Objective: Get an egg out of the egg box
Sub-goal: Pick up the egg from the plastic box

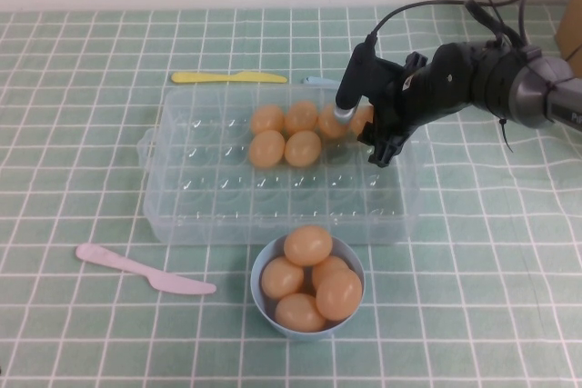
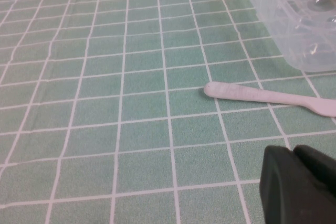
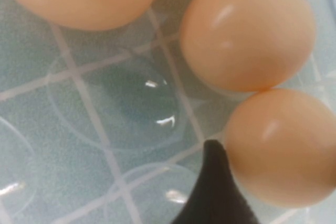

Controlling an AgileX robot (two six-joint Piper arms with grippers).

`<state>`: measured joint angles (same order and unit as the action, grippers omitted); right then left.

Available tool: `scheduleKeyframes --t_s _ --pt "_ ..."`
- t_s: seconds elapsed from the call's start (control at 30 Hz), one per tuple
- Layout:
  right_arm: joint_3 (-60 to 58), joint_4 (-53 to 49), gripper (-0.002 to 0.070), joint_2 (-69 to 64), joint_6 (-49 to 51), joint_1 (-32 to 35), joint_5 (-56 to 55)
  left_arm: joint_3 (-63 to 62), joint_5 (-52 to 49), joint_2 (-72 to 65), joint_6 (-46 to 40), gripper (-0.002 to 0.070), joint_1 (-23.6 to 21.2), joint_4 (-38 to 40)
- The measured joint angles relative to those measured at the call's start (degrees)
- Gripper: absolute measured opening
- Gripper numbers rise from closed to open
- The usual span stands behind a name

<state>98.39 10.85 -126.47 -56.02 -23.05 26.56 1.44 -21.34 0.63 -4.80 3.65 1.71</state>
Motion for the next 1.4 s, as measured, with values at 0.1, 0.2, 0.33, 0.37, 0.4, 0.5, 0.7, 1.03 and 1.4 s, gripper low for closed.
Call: scheduleKeyframes --t_s 0.1,0.2,0.33,0.37,0.4,0.5,0.7,1.03,1.4 --pt "0.00 0.00 0.0438 0.00 0.12 0.00 0.00 0.00 0.00 0.00 0.00 -0.0004 0.00 0.00" --pt "0.00 0.10 0.0438 0.00 0.86 0.00 -0.22 0.00 0.00 0.00 0.00 -0.0004 0.00 0.00" --pt "0.00 0.32 0.0438 -0.09 1.45 0.00 -0.91 0.00 0.00 0.00 0.00 -0.0004 0.00 0.00" --pt "0.00 0.32 0.0438 -0.09 1.56 0.00 -0.91 0.00 0.00 0.00 0.00 -0.0004 0.00 0.00" --pt "0.00 0.32 0.0437 -0.09 1.56 0.00 -0.91 0.00 0.00 0.00 0.00 -0.0004 0.00 0.00" --pt "0.00 0.41 0.0412 -0.09 1.64 0.00 -1.00 0.00 0.00 0.00 0.00 -0.0004 0.00 0.00" --pt "0.00 0.41 0.0371 -0.09 1.64 0.00 -1.14 0.00 0.00 0.00 0.00 -0.0004 0.00 0.00" --pt "0.00 0.41 0.0368 0.41 1.93 0.00 0.21 0.00 0.00 0.00 0.00 -0.0004 0.00 0.00" --pt "-0.31 0.41 0.0361 5.27 10.38 0.00 4.24 0.00 0.00 0.00 0.00 -0.0004 0.00 0.00"
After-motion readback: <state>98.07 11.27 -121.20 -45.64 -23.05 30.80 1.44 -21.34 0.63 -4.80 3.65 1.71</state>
